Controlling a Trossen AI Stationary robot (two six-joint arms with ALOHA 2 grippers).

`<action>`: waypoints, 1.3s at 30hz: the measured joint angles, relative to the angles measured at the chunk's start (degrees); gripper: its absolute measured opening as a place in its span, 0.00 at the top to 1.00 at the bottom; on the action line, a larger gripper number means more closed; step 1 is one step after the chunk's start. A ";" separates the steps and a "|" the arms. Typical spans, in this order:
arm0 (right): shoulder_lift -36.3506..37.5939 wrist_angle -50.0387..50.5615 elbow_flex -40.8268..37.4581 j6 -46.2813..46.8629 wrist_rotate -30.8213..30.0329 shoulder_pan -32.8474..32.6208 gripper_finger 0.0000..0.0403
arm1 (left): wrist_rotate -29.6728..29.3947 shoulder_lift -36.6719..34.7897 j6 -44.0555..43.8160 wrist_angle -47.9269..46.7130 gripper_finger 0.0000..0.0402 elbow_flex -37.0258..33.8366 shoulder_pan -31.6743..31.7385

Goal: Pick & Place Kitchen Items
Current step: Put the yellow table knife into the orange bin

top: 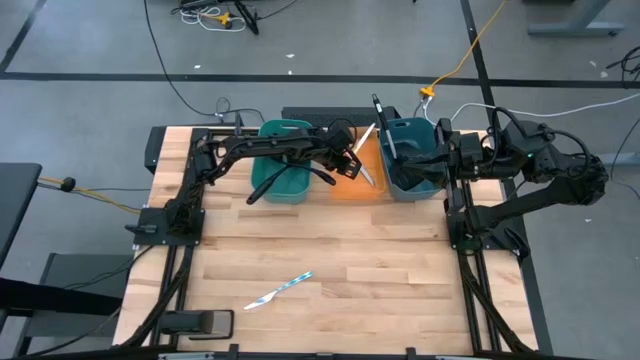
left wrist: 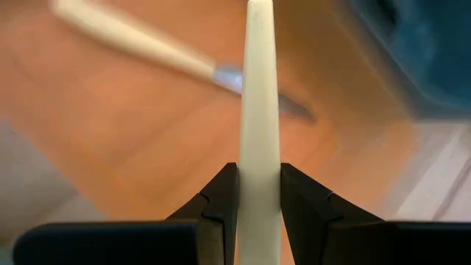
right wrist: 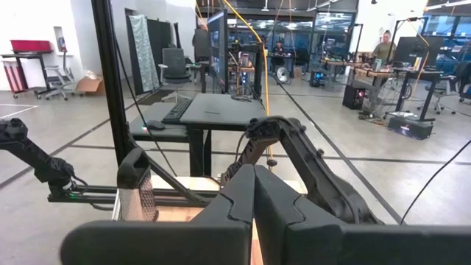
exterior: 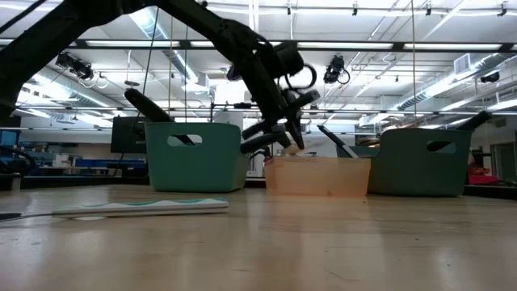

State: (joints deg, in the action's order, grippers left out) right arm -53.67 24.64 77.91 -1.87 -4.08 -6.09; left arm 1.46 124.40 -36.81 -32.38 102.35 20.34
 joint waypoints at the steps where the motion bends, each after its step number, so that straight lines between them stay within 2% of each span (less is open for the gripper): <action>1: 0.00 0.00 0.02 0.00 0.00 -0.01 0.98 | 1.11 0.52 -0.27 -0.80 0.79 -0.13 0.14; 5: 0.00 -0.02 0.02 0.20 0.00 -0.01 0.98 | 1.02 2.28 -1.38 -0.14 0.79 -0.24 -0.28; 29: 0.00 0.31 0.02 -0.13 0.00 -0.01 0.98 | 1.20 2.28 -0.46 -0.05 0.79 -0.13 -0.09; 39: 0.00 0.29 0.02 -0.13 0.00 -0.01 0.98 | 1.16 2.28 1.18 1.14 0.73 -0.13 -0.35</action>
State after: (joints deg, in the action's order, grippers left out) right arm -53.67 24.93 77.93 -2.00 -4.08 -6.11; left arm 2.62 126.67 -35.64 -31.24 102.21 19.99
